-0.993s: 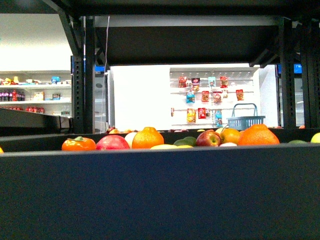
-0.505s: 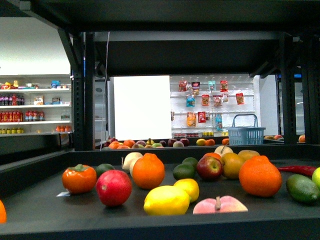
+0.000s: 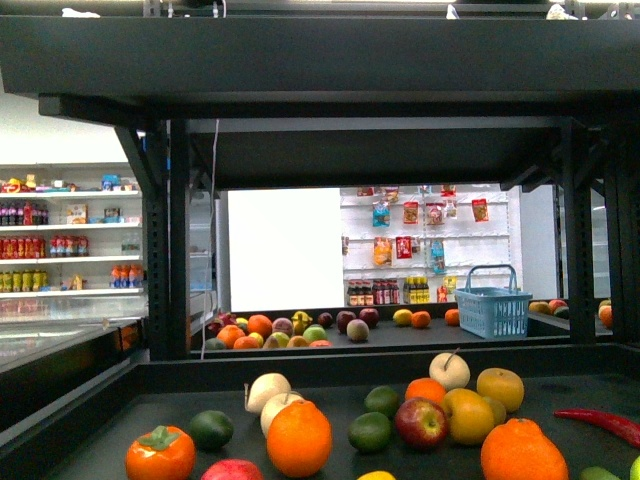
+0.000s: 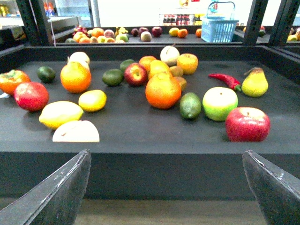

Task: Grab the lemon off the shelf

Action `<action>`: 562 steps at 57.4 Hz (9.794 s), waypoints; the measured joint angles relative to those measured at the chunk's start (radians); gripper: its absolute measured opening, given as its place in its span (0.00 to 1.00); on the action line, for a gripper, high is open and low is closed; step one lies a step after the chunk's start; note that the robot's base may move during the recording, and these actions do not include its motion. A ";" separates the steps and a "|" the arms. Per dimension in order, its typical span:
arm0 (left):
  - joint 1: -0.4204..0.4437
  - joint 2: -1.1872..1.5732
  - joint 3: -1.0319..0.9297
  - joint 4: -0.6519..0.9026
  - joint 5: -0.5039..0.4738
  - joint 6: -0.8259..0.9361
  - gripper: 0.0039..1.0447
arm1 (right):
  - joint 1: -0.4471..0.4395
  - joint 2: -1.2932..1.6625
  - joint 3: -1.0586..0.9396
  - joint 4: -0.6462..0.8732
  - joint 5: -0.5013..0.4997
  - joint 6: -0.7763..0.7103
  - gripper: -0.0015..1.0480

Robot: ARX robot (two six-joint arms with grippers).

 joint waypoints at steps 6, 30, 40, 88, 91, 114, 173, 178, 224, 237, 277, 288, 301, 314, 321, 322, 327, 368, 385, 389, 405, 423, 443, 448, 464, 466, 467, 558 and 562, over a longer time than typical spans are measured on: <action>0.000 0.000 0.000 0.000 0.000 0.000 0.92 | 0.000 0.000 0.000 0.000 -0.001 0.000 0.93; 0.000 0.000 0.000 0.000 0.000 0.000 0.92 | 0.000 0.000 0.000 0.000 -0.001 -0.001 0.93; 0.000 0.000 0.000 0.000 0.000 0.000 0.92 | 0.000 0.000 0.000 0.000 0.000 0.000 0.93; 0.538 1.128 0.741 0.202 0.496 -0.787 0.92 | 0.000 0.000 0.000 0.000 -0.002 0.000 0.93; 0.574 1.225 0.824 0.217 0.517 -0.870 0.92 | 0.000 0.000 0.000 0.000 -0.002 0.000 0.93; 0.604 1.699 1.175 0.224 0.505 -1.105 0.92 | 0.000 0.000 0.000 0.000 -0.002 0.000 0.93; 0.535 2.000 1.501 0.270 0.426 -1.187 0.66 | 0.000 0.000 0.000 0.000 -0.002 0.000 0.93; 0.539 2.000 1.500 0.270 0.425 -1.186 0.51 | 0.000 0.000 0.000 0.000 -0.002 0.000 0.93; 0.428 1.706 1.302 0.230 0.668 -0.984 0.10 | 0.000 0.000 0.000 0.000 -0.002 0.000 0.93; 0.290 1.584 1.222 0.209 0.734 -0.893 0.10 | 0.000 0.000 0.000 0.000 -0.002 0.000 0.93; -0.167 1.686 1.104 0.446 0.744 -0.930 0.10 | 0.000 0.000 0.000 0.000 -0.002 0.000 0.93; -0.218 1.705 1.116 0.469 0.731 -0.951 0.10 | 0.000 0.000 0.000 0.000 -0.002 0.000 0.93; -0.258 1.712 1.117 0.493 0.702 -0.963 0.10 | 0.000 0.000 0.000 0.000 -0.002 0.000 0.93; -0.295 1.720 1.117 0.505 0.687 -0.974 0.10 | 0.000 0.000 0.000 0.000 -0.002 0.000 0.93; -0.306 1.722 1.117 0.510 0.669 -0.973 0.10 | 0.000 0.000 0.000 0.000 -0.002 0.000 0.93; -0.308 1.722 1.118 0.505 0.660 -0.970 0.10 | 0.000 0.000 0.000 0.000 -0.002 0.000 0.93; -0.308 1.722 1.119 0.498 0.646 -0.966 0.10 | 0.018 0.035 0.027 -0.074 0.062 0.029 0.93; -0.307 1.734 1.120 0.497 0.635 -0.962 0.10 | -0.115 1.781 0.621 0.425 -0.262 -0.046 0.93; -0.308 1.734 1.120 0.497 0.639 -0.962 0.10 | 0.037 2.140 0.859 0.518 -0.364 -0.283 0.93; -0.308 1.734 1.120 0.497 0.639 -0.962 0.10 | 0.074 2.192 0.897 0.503 -0.396 -0.350 0.93; -0.308 1.734 1.120 0.497 0.639 -0.962 0.10 | 0.181 2.371 1.006 0.513 -0.434 -0.497 0.93; -0.308 1.734 1.120 0.497 0.639 -0.962 0.10 | 0.229 2.530 1.167 0.527 -0.406 -0.516 0.93; -0.308 1.734 1.120 0.497 0.639 -0.962 0.10 | 0.274 2.660 1.360 0.520 -0.390 -0.510 0.93; -0.308 1.734 1.120 0.497 0.639 -0.962 0.10 | 0.285 2.705 1.416 0.506 -0.384 -0.512 0.93; -0.308 1.734 1.120 0.497 0.640 -0.962 0.10 | 0.292 2.803 1.560 0.507 -0.358 -0.514 0.93; -0.308 1.734 1.120 0.497 0.639 -0.962 0.10 | 0.292 2.813 1.575 0.502 -0.356 -0.517 0.93; -0.308 1.734 1.120 0.497 0.639 -0.962 0.10 | 0.292 2.819 1.584 0.502 -0.353 -0.521 0.93; -0.308 1.734 1.120 0.497 0.639 -0.962 0.10 | -0.053 2.265 1.207 0.694 -0.230 -0.311 0.78; -0.308 1.734 1.120 0.497 0.639 -0.962 0.10 | -0.058 2.179 1.177 0.690 -0.257 -0.273 0.78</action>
